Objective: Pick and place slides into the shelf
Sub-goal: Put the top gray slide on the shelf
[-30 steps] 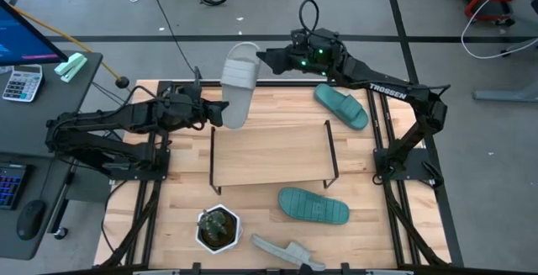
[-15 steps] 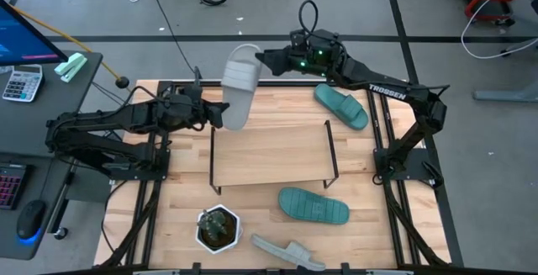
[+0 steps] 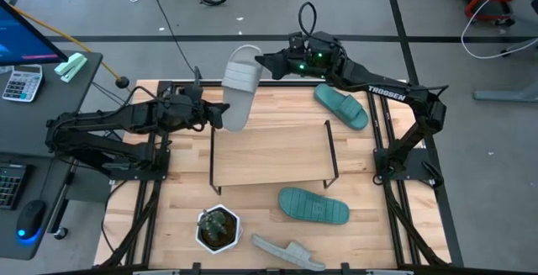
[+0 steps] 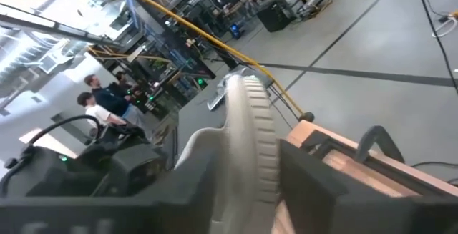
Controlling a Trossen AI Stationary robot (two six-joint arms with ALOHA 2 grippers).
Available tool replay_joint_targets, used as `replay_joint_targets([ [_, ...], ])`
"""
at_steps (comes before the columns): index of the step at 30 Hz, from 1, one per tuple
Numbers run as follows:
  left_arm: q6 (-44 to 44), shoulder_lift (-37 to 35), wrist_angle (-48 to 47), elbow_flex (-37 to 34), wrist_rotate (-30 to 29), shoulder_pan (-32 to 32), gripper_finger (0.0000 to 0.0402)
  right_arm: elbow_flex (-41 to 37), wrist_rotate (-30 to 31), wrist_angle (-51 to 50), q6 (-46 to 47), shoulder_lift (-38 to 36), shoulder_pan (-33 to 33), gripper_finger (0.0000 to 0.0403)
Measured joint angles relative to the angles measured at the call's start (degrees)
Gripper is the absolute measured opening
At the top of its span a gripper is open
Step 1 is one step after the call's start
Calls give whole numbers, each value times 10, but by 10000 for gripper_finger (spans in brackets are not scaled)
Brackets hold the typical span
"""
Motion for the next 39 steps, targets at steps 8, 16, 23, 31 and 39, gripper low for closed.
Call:
replay_joint_targets([
  [8,24,0,25,0,19,0,24,0,6,23,-3,0,0,36],
  [16,87,0,58,0,29,-15,99,0,15,29,-5,0,-1,36],
  [23,157,-5,66,0,-29,-50,126,0,22,29,-7,0,-3,35],
  [31,227,-43,63,0,-66,-61,141,0,9,26,-7,0,-15,34],
  [39,242,-101,42,1,-122,-45,170,0,-8,11,12,6,-18,34],
])
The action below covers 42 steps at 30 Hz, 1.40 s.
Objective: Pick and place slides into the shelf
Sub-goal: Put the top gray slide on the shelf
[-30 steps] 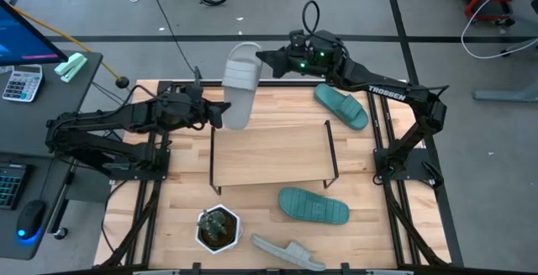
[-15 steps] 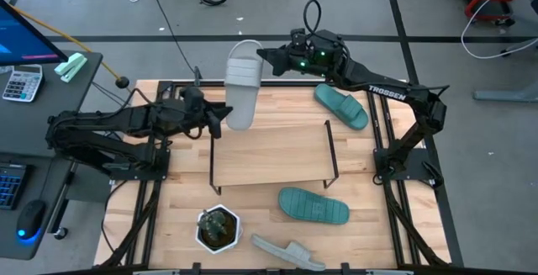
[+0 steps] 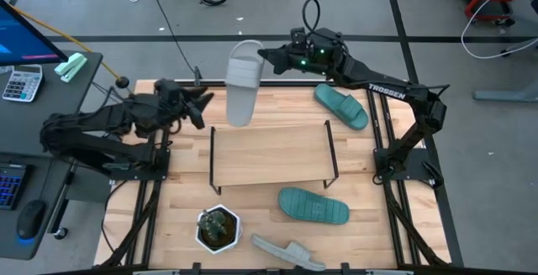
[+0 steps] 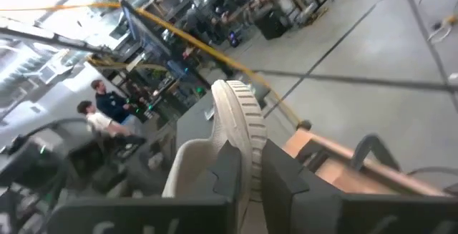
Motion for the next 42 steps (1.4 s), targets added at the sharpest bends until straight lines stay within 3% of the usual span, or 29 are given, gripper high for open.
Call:
replay_joint_targets([
  [7,-110,-57,-31,0,18,32,187,0,-53,6,52,45,0,34],
  [12,-115,-89,-34,0,67,36,176,0,-109,43,106,90,0,34],
  [19,-120,-103,-72,0,68,37,161,0,-151,70,153,139,1,34],
  [32,-134,-102,-95,0,45,37,144,0,-96,38,157,154,30,33],
  [42,-128,-102,-99,0,44,37,148,0,-89,21,169,154,36,33],
])
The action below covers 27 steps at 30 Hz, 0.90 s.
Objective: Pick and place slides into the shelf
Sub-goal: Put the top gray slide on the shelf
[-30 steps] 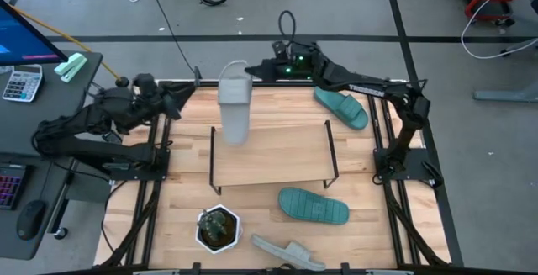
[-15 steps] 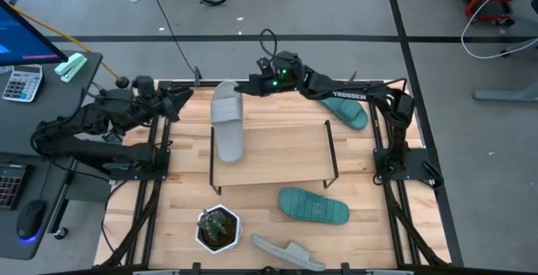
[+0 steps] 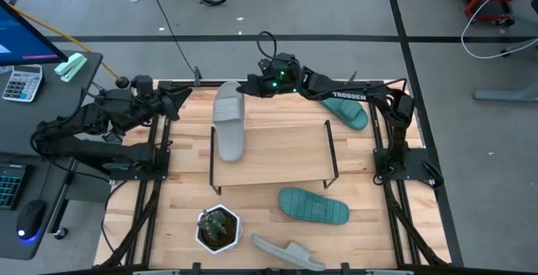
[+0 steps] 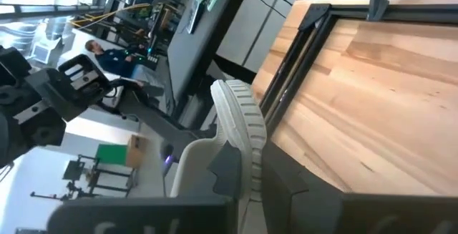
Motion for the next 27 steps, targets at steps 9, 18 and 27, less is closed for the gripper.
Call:
replay_joint_targets([
  [9,0,0,0,0,0,0,139,0,24,-22,5,0,19,32],
  [18,0,0,0,0,-2,0,140,0,34,-30,10,0,21,32],
  [27,0,0,1,0,-4,0,139,-26,37,-32,43,-1,26,32],
])
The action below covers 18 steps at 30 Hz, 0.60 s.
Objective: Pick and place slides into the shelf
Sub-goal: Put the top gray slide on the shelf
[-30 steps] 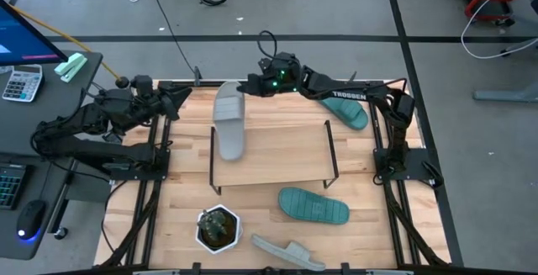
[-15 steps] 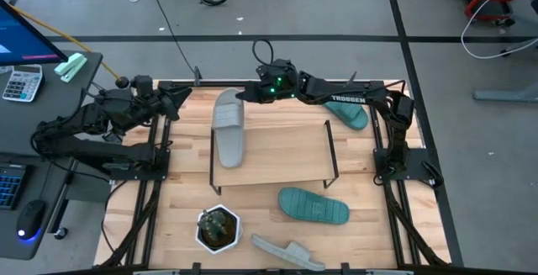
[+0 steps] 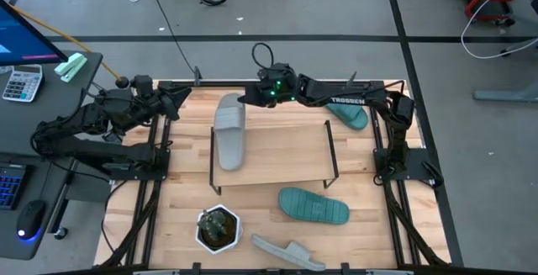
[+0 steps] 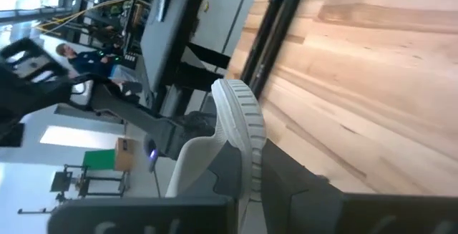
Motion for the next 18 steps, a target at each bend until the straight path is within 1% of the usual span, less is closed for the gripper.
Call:
replay_joint_targets([
  [4,0,0,0,0,0,0,141,-19,8,15,6,0,3,32],
  [8,1,0,0,0,0,0,136,-36,-2,53,33,0,3,32],
  [12,8,0,0,0,0,0,131,-38,-2,64,39,0,4,32],
  [18,9,0,0,0,-1,0,134,-38,-2,70,41,0,4,32],
])
